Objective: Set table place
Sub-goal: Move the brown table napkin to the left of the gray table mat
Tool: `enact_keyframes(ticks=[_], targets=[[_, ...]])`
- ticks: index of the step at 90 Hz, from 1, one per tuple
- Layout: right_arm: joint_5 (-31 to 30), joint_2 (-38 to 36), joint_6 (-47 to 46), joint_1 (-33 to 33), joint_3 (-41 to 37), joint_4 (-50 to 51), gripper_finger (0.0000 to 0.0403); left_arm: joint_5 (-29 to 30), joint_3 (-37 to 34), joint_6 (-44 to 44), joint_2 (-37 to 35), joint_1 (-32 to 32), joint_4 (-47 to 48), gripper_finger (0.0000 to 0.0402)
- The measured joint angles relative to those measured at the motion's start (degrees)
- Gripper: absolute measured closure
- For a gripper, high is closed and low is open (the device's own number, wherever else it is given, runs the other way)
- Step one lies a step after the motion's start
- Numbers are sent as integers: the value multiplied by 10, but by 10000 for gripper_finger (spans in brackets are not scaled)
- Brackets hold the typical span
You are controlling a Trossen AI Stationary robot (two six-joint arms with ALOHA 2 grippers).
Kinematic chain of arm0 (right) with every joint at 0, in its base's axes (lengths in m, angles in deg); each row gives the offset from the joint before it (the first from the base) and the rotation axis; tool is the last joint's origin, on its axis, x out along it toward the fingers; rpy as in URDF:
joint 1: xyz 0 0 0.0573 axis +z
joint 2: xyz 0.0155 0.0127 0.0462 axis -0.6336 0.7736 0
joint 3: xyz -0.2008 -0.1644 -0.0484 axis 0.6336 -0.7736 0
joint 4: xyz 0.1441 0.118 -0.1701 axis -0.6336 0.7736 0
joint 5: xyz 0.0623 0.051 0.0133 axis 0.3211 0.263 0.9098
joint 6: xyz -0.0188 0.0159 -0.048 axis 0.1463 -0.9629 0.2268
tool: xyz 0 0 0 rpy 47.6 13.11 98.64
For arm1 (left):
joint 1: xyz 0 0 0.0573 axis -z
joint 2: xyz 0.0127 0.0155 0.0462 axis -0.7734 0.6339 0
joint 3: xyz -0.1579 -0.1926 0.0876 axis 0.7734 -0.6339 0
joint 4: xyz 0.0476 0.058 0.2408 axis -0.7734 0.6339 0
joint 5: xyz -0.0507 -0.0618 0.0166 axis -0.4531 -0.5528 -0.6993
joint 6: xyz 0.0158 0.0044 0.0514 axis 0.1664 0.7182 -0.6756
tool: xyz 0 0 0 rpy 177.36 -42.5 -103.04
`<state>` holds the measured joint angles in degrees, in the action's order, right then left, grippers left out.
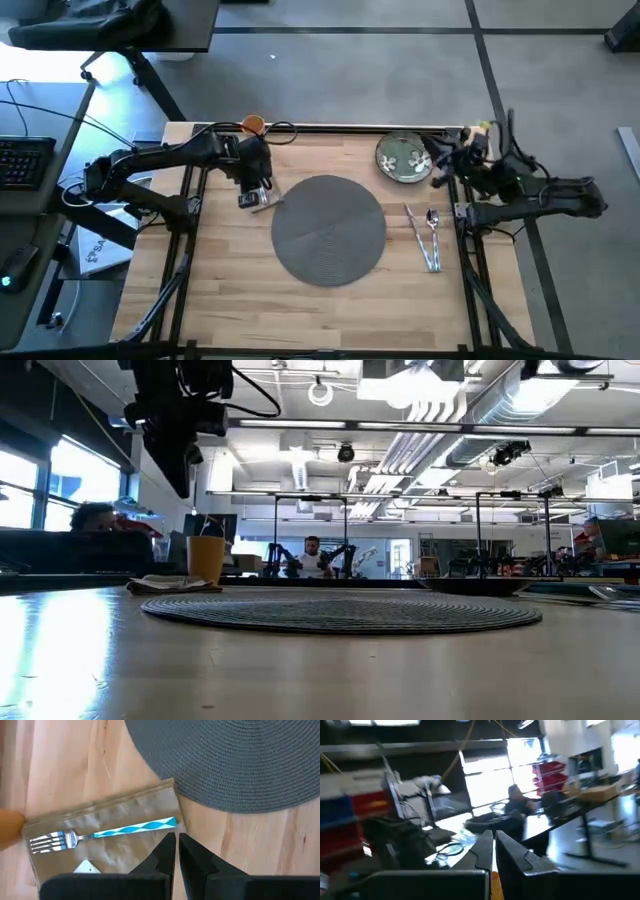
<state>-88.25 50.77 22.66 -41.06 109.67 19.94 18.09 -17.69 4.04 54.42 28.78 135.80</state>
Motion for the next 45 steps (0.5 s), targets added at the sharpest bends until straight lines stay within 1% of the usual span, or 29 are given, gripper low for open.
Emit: enact_keyframes(ticks=[7,19,25,34,45], targets=[[23,53,1,-18,53,33,403,1,-17,-4,-1,-20,-1,397],[120,115,5,-49,140,111,403,-14,-71,-8,-6,-58,5,397],[153,134,0,-62,177,151,403,-30,-95,-17,-7,-70,5,397],[165,154,0,-78,213,176,403,-35,-119,-35,-7,-80,-11,397],[166,160,2,-96,233,168,403,-35,-130,-63,-7,-96,-73,397]])
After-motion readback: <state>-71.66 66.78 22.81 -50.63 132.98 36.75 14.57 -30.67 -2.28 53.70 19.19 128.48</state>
